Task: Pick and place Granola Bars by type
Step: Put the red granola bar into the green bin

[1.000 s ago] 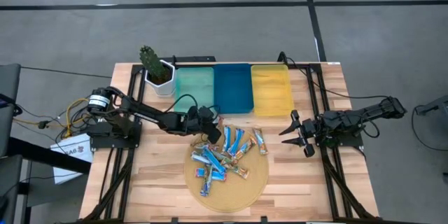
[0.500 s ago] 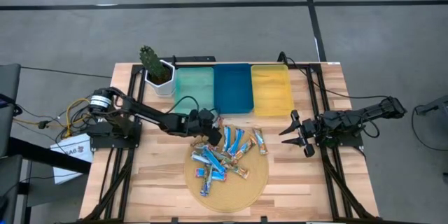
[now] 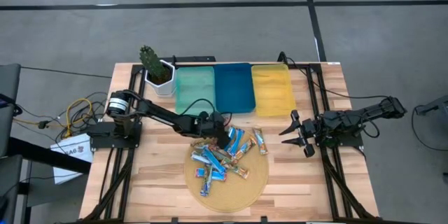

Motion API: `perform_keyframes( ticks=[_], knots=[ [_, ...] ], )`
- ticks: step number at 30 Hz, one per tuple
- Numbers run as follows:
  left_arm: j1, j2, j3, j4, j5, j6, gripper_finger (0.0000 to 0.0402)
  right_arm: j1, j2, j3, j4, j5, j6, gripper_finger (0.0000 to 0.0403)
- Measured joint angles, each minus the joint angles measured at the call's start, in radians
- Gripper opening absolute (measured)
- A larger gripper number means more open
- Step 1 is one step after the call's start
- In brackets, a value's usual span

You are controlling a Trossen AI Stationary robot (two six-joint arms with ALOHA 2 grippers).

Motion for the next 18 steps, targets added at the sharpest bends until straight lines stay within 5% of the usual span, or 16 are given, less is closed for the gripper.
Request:
perform_keyframes(
  ticks=[18],
  knots=[
    [0.0, 0.0, 0.001, -0.06, -0.008, 0.001, 0.0089, 0.0, 0.0, 0.0, 0.0, 0.0, 0.0, 0.0134]
  ],
)
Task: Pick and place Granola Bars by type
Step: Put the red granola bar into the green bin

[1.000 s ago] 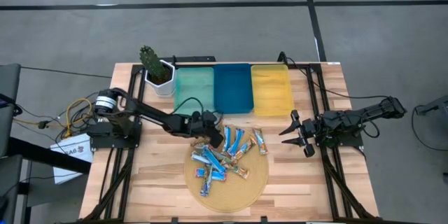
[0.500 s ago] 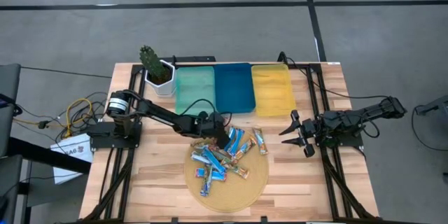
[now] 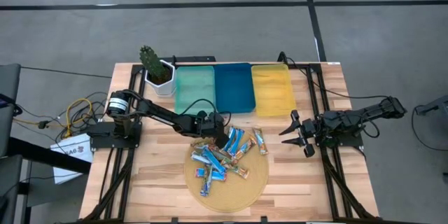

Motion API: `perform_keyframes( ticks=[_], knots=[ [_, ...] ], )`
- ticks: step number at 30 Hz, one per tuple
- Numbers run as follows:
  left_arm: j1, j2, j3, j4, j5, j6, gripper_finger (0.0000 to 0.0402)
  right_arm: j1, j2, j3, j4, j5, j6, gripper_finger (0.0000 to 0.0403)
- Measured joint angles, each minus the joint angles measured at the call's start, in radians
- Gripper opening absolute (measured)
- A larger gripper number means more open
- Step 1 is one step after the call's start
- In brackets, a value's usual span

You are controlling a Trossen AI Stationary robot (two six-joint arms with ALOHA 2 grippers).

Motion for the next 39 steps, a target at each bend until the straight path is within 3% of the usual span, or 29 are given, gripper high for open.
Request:
perform_keyframes(
  ticks=[9, 22, 31, 39],
  knots=[
    [-0.002, 0.0, -0.001, 0.017, 0.001, 0.022, 0.0053, 0.0, 0.0, 0.0, 0.0, 0.0, 0.0, 0.0134],
    [-0.016, -0.007, 0.037, 0.021, 0.013, 0.079, 0.0052, 0.0, 0.0, 0.0, 0.0, 0.0, 0.0, 0.0133],
    [-0.036, -0.066, 0.048, -0.018, -0.052, 0.097, 0.0052, 0.0, 0.0, 0.0, 0.0, 0.0, 0.0, 0.0134],
    [-0.037, -0.066, 0.048, -0.032, 0.008, 0.149, 0.0053, 0.0, 0.0, 0.0, 0.0, 0.0, 0.0, 0.0134]
  ],
)
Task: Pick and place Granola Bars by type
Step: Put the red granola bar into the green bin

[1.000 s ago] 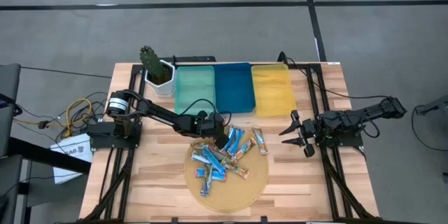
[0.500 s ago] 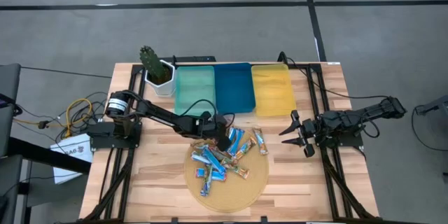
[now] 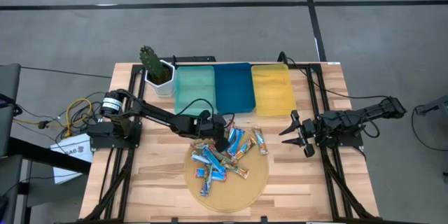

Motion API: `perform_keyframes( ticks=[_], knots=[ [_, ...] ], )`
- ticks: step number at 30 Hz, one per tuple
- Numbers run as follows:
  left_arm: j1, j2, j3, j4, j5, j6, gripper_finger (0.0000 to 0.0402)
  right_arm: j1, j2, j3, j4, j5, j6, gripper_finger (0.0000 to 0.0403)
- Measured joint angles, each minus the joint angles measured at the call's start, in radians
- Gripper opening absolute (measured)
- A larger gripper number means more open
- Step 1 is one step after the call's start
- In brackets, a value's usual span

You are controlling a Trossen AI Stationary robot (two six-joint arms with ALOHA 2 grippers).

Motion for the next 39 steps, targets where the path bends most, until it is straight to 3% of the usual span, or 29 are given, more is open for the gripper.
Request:
perform_keyframes(
  ticks=[4, 12, 17, 39],
  knots=[
    [-0.001, 0.0, 0.0, 0.001, 0.003, 0.017, 0.0073, 0.0, 0.0, 0.0, 0.0, 0.0, 0.0, 0.0133],
    [-0.001, 0.001, 0.0, -0.004, 0.012, 0.016, 0.0173, 0.0, 0.0, 0.0, 0.0, 0.0, 0.0, 0.0134],
    [-0.001, 0.001, 0.0, -0.044, 0.027, 0.012, 0.0206, 0.0, 0.0, 0.0, 0.0, 0.0, 0.0, 0.0133],
    [-0.001, 0.003, 0.0, -0.117, 0.027, -0.019, 0.0189, 0.0, 0.0, 0.0, 0.0, 0.0, 0.0, 0.0133]
  ],
)
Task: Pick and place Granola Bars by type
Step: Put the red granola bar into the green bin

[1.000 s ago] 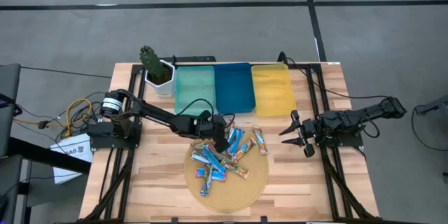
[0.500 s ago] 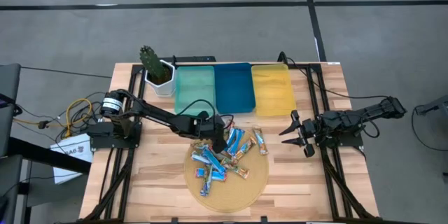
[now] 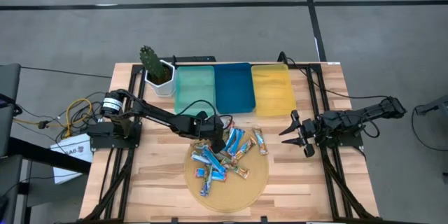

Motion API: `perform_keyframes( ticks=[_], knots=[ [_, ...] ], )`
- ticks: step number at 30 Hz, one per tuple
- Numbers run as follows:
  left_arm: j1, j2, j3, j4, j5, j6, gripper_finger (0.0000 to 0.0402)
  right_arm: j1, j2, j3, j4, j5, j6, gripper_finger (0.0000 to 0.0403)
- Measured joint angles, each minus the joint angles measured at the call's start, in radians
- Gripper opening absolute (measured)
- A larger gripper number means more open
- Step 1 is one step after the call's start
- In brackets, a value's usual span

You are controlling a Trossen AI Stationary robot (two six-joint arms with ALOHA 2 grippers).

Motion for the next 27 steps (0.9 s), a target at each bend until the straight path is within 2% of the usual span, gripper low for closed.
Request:
perform_keyframes(
  ticks=[3, 7, 16, 19, 27],
  knots=[
    [0.0, 0.027, 0.001, 0.021, 0.001, -0.004, 0.0189, 0.0, 0.0, 0.0, 0.0, 0.0, 0.0, 0.0134],
    [0.004, 0.072, 0.001, 0.08, 0.064, 0.007, 0.0189, 0.0, 0.0, 0.0, 0.0, 0.0, 0.0, 0.0133],
    [0.013, 0.08, 0.001, 0.097, 0.06, 0.009, 0.0182, 0.0, 0.0, 0.0, 0.0, 0.0, 0.0, 0.0133],
    [0.013, 0.08, 0.001, 0.092, 0.056, 0.008, 0.0159, 0.0, 0.0, 0.0, 0.0, 0.0, 0.0, 0.0133],
    [0.015, 0.08, 0.002, 0.09, 0.059, 0.009, 0.0068, 0.0, 0.0, 0.0, 0.0, 0.0, 0.0, 0.0133]
  ],
)
